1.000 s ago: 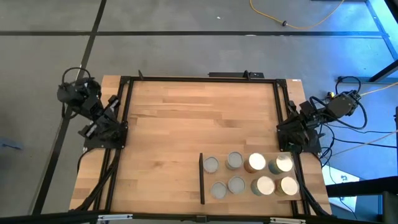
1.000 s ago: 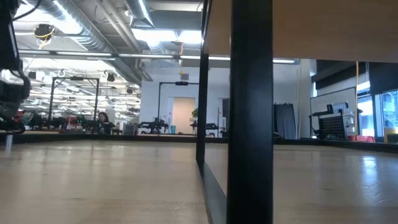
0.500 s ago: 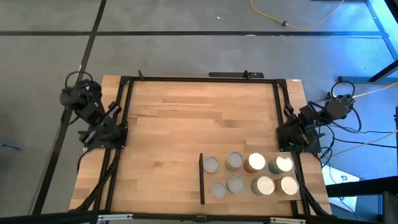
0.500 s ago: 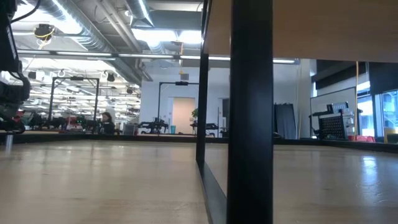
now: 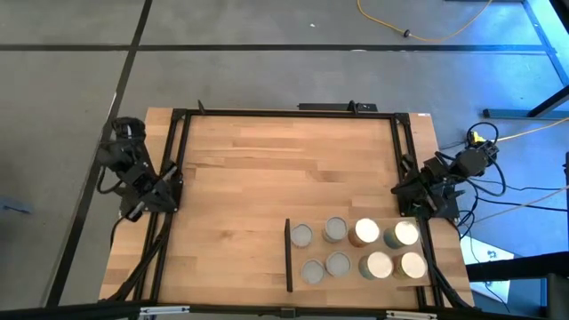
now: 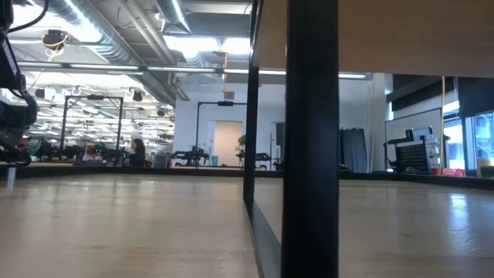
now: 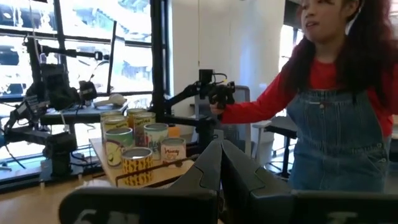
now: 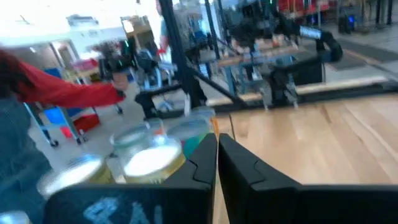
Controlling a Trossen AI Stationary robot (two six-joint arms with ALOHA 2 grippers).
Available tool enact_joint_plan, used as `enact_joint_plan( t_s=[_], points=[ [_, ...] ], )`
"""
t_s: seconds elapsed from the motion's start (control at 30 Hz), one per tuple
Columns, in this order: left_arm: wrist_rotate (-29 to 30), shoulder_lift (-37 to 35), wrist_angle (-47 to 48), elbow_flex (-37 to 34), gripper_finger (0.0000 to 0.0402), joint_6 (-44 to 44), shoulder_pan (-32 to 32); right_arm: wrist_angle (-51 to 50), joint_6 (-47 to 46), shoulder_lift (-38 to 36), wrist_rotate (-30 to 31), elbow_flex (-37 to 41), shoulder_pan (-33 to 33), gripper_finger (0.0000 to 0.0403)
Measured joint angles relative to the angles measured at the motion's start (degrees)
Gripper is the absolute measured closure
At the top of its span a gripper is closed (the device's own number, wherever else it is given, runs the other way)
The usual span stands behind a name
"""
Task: Pick and place cans onto a shelf
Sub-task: Return to Home Position
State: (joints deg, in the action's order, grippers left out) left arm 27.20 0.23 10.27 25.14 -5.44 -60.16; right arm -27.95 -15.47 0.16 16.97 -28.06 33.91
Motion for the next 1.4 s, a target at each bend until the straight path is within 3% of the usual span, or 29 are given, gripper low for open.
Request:
enact_joint_plan(
  t_s=[0.23, 0.57, 0.97, 1.4],
  points=[
    [0.1, 0.0, -6.0, -5.8, 0.0401, 0.2, 0.0, 6.1, 2.2, 1.2, -4.0, 2.0, 0.0, 0.0383],
    [0.1, 0.0, -15.2, -14.6, 0.0401, 0.4, 0.0, 19.1, 5.3, 1.4, -9.1, 14.9, 0.0, 0.0383],
    [0.1, 0.0, -23.9, -24.6, 0.0402, -0.7, 0.0, 20.5, 2.4, 0.0, -9.2, 22.3, 0.0, 0.0383],
    [-1.6, 0.1, -19.5, -24.7, 0.0402, 0.3, 0.0, 15.9, 8.5, -0.1, -9.6, 23.0, 0.0, 0.0383]
  ],
)
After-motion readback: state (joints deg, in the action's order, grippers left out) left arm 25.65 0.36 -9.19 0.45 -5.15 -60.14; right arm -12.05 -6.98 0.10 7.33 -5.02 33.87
